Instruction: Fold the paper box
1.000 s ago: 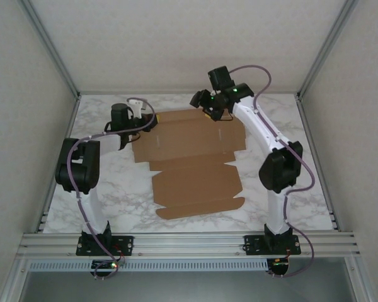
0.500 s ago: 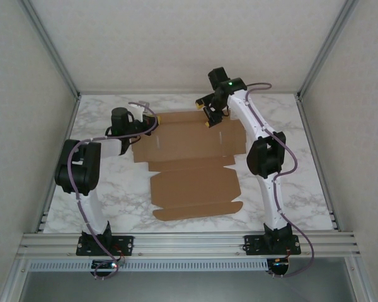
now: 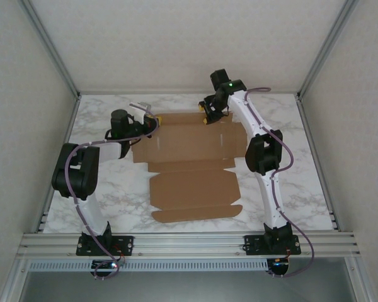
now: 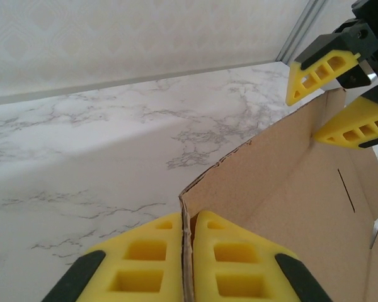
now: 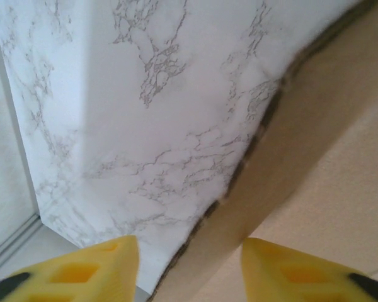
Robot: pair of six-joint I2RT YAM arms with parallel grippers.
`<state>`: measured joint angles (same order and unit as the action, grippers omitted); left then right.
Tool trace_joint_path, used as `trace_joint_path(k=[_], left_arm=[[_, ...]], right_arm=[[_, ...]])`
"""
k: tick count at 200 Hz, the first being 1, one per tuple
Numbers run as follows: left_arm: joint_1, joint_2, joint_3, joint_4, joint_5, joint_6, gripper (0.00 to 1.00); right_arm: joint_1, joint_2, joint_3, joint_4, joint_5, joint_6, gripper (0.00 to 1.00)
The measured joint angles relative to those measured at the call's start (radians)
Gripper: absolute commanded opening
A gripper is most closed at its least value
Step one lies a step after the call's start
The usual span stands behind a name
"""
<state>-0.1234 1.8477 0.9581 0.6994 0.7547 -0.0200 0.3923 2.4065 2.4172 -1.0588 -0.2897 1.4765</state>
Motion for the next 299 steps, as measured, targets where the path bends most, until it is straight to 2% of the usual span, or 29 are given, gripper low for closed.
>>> trace_joint_path(k=[19,38,81,117,131,148,168,193,213,235,249,281,299], left_arm=[[-0.001,-0.001,0.0,-0.001,-0.008,0.005,0.16],[-0.006,-0.002,0.0,-0.002,-0.022,0.008,0.26],[-0.006,-0.021,0.007,-0.032,-0.066,0.024,0.43],[-0.006,-0.072,0.043,-0.084,-0.137,0.016,0.44],[-0.008,-0.103,0.061,-0.102,-0.174,0.0,0.42],[-0.019,-0.148,0.087,-0.144,-0.217,-0.018,0.38],[-0.066,-0.168,0.168,-0.246,-0.268,-0.052,0.35],[-0.124,-0.139,0.279,-0.409,-0.309,-0.137,0.35],[-0.134,-0.09,0.332,-0.532,-0.31,-0.237,0.31],[-0.166,-0.03,0.341,-0.647,-0.306,-0.336,0.28],[-0.251,0.013,0.331,-0.693,-0.307,-0.393,0.26],[-0.492,0.085,0.261,-0.701,-0.28,-0.503,0.21],[-0.541,0.142,0.251,-0.721,-0.279,-0.536,0.17]], right_arm=[[0.0,-0.007,-0.032,0.027,-0.003,0.008,0.29],[0.0,-0.013,-0.048,0.032,-0.002,0.018,0.22],[-0.005,-0.021,-0.053,0.032,0.001,0.035,0.2],[-0.014,-0.05,-0.054,0.045,0.002,0.049,0.2],[-0.018,-0.058,-0.054,0.05,0.003,0.049,0.27],[-0.026,-0.062,-0.054,0.056,0.004,0.035,0.42],[-0.037,-0.061,-0.054,0.056,0.0,-0.018,0.52],[-0.048,-0.06,-0.054,0.091,-0.017,-0.195,0.59],[-0.05,-0.06,-0.054,0.114,-0.014,-0.443,0.67],[-0.051,-0.062,-0.066,0.128,0.022,-0.698,0.69],[-0.054,-0.062,-0.077,0.122,0.034,-0.83,0.64],[-0.058,-0.064,-0.14,0.128,0.028,-1.015,0.43],[-0.054,-0.072,-0.25,0.159,0.023,-1.081,0.34]])
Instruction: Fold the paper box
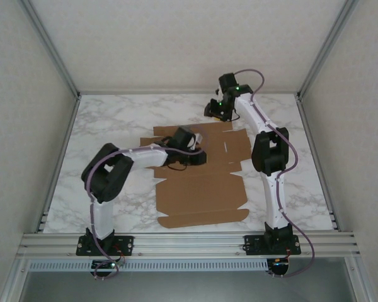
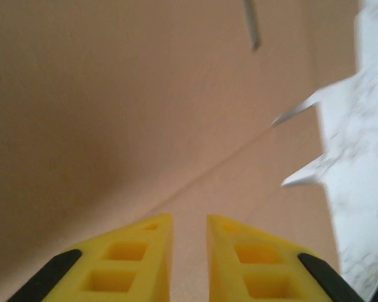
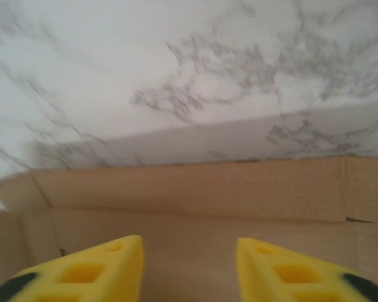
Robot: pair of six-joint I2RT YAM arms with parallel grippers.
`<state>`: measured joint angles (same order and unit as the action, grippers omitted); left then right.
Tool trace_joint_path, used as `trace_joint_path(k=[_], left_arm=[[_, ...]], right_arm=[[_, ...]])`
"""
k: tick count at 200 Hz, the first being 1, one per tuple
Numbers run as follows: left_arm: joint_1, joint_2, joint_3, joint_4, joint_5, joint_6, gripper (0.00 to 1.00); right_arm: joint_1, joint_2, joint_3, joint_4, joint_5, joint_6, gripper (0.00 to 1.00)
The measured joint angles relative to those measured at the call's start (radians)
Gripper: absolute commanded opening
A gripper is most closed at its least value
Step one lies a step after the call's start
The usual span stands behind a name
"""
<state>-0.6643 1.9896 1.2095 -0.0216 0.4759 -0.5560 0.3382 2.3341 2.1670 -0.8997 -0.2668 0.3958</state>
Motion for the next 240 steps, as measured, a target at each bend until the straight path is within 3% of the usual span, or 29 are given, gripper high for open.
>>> trace_joint_path(k=[53,103,145,192,240], left_arm=[[0.05,0.041,0.033,-0.071,-0.058,-0.024,0.18],[0.126,0.072,0.105,-0.14,-0.085,-0.013,0.19],[0.206,0.101,0.158,-0.164,-0.107,0.009,0.2],[0.23,0.161,0.258,-0.203,-0.128,0.033,0.21],[0.233,0.214,0.361,-0.253,-0.144,0.07,0.21]], right_arm=[[0.019,-0.002,-0.173,0.024,0.03,-0.079,0.24],[0.024,-0.002,-0.266,0.063,0.116,-0.09,0.24],[0.034,-0.089,-0.412,0.14,0.174,-0.063,0.18],[0.111,-0.304,-0.76,0.295,0.205,0.01,0.21],[0.278,-0.505,-1.027,0.363,0.082,0.08,0.36]])
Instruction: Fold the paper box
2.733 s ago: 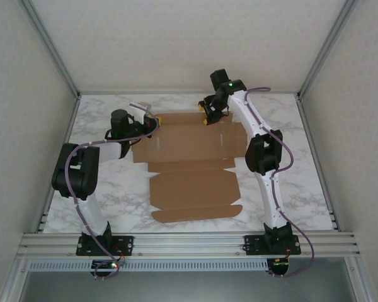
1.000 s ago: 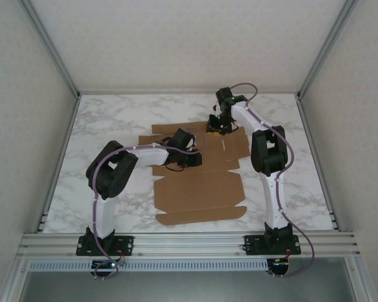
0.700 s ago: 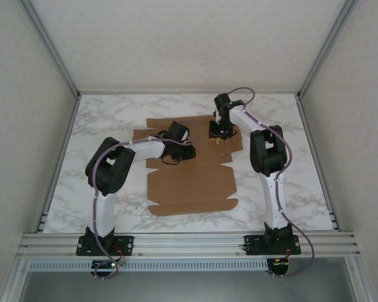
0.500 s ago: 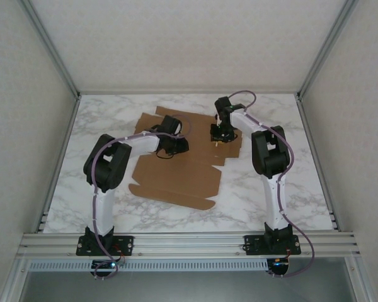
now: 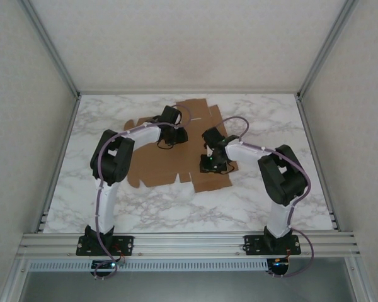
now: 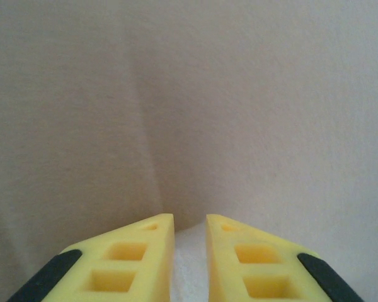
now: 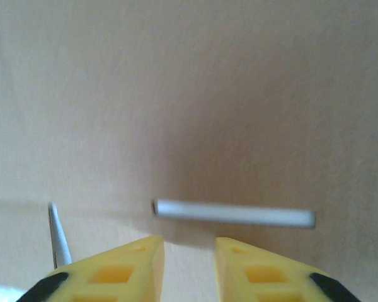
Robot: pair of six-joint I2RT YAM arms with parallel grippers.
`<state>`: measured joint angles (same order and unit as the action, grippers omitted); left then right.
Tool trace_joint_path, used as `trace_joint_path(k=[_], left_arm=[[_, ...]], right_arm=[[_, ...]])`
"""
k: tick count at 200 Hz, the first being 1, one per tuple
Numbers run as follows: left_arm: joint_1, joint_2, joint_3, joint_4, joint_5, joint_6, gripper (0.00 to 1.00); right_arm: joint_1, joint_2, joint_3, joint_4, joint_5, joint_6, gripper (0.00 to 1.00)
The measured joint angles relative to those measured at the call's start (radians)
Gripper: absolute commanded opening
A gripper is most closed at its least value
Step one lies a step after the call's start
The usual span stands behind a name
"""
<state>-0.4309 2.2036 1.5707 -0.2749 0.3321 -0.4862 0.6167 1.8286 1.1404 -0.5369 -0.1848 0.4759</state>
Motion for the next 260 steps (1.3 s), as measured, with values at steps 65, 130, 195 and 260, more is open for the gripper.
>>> trace_joint_path(k=[65,130,195,260], left_arm=[[0.091,-0.143,-0.154,0.032,0.0,-0.002,0.21],[0.158,-0.171,-0.233,0.106,0.039,-0.035,0.18],[0.16,-0.127,-0.233,0.119,0.06,-0.034,0.17],[0.161,-0.123,-0.233,0.125,0.068,-0.034,0.17]], right_arm=[[-0.214,-0.253,0.002,0.053,-0.062,-0.011,0.63],[-0.405,0.123,0.365,-0.023,-0.126,-0.115,0.65],[-0.447,0.273,0.459,-0.103,-0.234,-0.206,0.6],[-0.446,0.338,0.466,-0.097,-0.356,-0.227,0.32]])
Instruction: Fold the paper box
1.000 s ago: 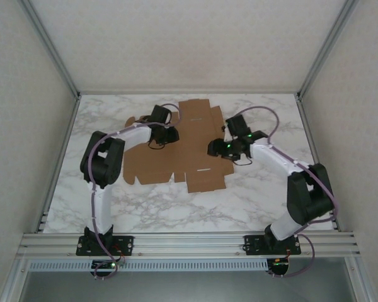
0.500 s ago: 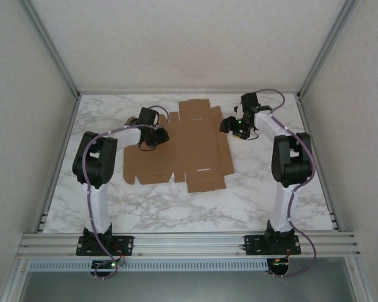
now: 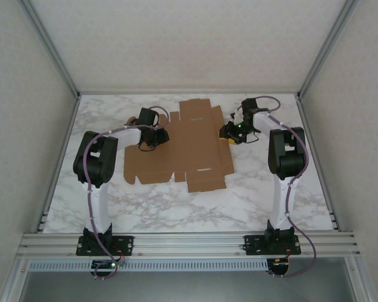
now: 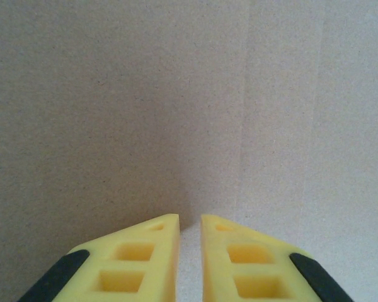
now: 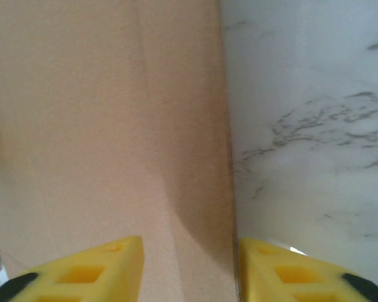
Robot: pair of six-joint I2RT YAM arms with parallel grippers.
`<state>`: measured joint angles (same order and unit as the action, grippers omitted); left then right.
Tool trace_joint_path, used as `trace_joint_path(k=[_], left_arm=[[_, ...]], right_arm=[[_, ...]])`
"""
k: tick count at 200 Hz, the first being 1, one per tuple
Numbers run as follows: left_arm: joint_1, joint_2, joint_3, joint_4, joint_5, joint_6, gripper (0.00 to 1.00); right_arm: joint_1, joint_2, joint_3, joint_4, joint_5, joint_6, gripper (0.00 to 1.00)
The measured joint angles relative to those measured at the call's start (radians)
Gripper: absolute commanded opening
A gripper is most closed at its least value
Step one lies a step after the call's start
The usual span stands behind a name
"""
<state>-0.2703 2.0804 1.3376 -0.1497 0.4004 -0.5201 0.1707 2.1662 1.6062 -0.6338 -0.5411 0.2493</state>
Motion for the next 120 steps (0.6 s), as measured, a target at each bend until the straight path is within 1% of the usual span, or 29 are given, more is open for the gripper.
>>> trace_joint_path(k=[1,9,33,46,54,79,99,120], left_arm=[[0.0,0.0,0.0,0.0,0.0,0.0,0.17],[0.0,0.001,0.0,0.001,0.0,0.0,0.17],[0.003,0.002,0.0,0.004,0.003,0.0,0.17],[0.004,0.002,0.0,0.008,0.007,0.0,0.17],[0.004,0.002,0.0,0.01,0.008,0.0,0.17],[0.004,0.002,-0.002,0.012,0.008,0.0,0.17],[0.004,0.002,-0.003,0.015,0.008,0.0,0.17],[0.004,0.002,-0.003,0.016,0.008,0.0,0.17]], right_arm=[[0.0,0.0,0.0,0.0,0.0,-0.002,0.3],[0.001,0.0,0.0,0.001,-0.001,-0.008,0.23],[0.009,0.0,0.009,-0.022,0.047,-0.014,0.14],[0.024,0.0,0.022,-0.037,0.084,-0.026,0.13],[0.037,0.0,0.032,-0.047,0.109,-0.03,0.1],[0.079,-0.002,0.062,-0.076,0.202,-0.052,0.05],[0.116,-0.007,0.08,-0.094,0.294,-0.07,0.05],[0.174,-0.008,0.109,-0.121,0.419,-0.089,0.06]])
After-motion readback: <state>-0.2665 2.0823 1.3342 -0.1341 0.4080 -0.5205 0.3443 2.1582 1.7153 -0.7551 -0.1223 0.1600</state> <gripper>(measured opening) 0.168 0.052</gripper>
